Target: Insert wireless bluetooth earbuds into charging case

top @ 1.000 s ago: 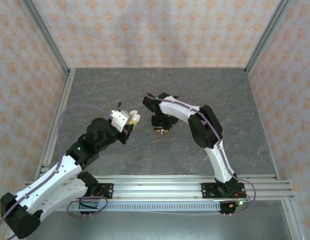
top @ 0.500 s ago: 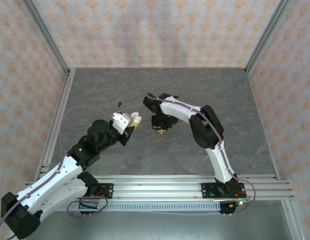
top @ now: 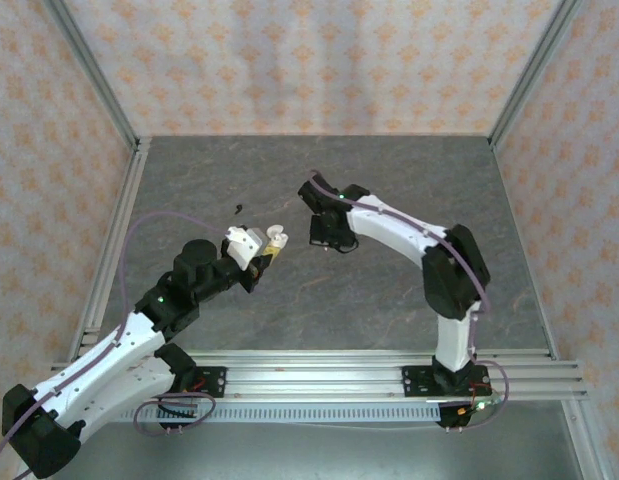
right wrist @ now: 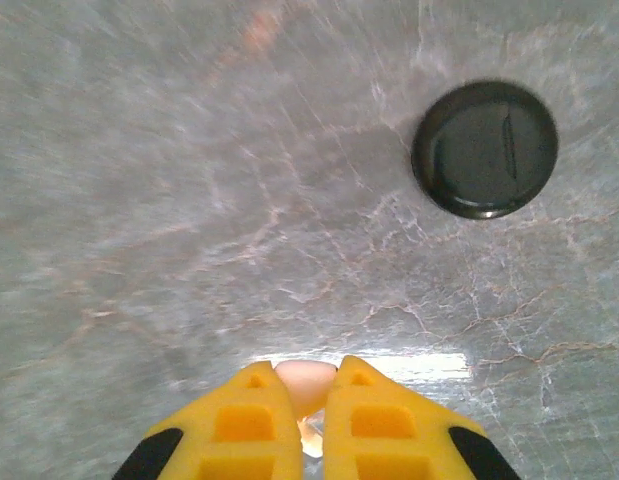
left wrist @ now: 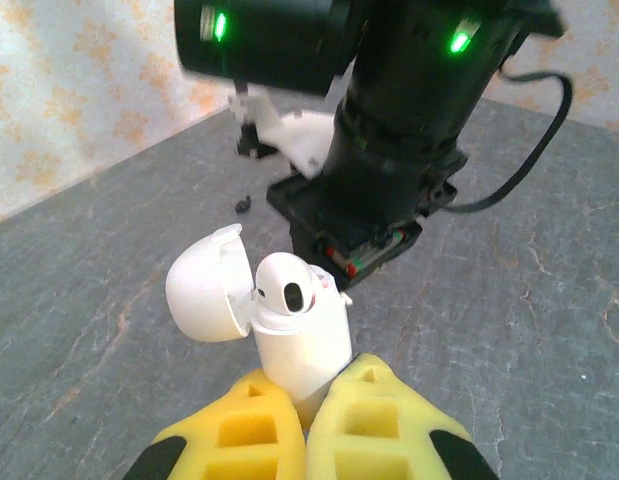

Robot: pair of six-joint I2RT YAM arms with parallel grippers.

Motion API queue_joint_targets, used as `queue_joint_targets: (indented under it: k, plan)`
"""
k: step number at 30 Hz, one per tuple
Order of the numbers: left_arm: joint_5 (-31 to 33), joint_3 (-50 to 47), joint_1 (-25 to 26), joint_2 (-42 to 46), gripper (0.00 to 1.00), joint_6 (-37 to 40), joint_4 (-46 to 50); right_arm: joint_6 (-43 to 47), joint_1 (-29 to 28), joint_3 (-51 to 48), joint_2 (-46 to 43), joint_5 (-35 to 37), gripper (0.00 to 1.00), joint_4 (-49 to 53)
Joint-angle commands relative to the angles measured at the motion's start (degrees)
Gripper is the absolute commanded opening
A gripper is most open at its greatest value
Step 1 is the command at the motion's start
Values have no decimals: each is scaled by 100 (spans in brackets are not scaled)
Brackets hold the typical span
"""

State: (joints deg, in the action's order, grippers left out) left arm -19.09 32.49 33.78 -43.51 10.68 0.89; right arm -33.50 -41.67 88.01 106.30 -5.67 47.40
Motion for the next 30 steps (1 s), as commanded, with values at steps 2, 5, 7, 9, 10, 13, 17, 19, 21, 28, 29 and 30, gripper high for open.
queue_joint_targets:
  k: [2,5,7,9,10,13,17,19,21,28,29,30]
  plan:
    - [-42,64,33,108,0,185,-538,-234,19,-245,-987,323,3,-789]
    - [93,19,39,138,0,189,-822,-289,11,-327,-1465,242,3,-1125]
    - [173,-38,33,133,0,183,-1135,-330,-25,-390,-1749,184,3,-1343]
    - [243,-20,35,71,0,176,-1329,-376,-75,-485,-2009,102,3,-1647]
    - [250,24,36,33,0,165,-1375,-431,-94,-554,-2132,23,2,-1824]
    - [204,186,39,-102,0,154,-1431,-615,-130,-739,-2401,-245,2,-2355]
    - [160,350,37,-241,0,113,-1422,-788,-225,-1016,-2740,-381,2,-3009]
    - [186,405,38,-271,0,71,-1408,-796,-294,-1101,-2860,-383,2,-3234]
    - [227,452,38,-298,0,35,-1377,-775,-362,-1136,-2938,-389,2,-3381]
    - [212,486,40,-352,0,-83,-1472,-650,-563,-1086,-2976,-517,2,-3527]
    - [199,483,37,-352,0,-92,-1483,-647,-582,-1069,-2965,-544,2,-3529]
    - [202,484,39,-352,0,-107,-1499,-647,-603,-1052,-2941,-573,2,-3520]
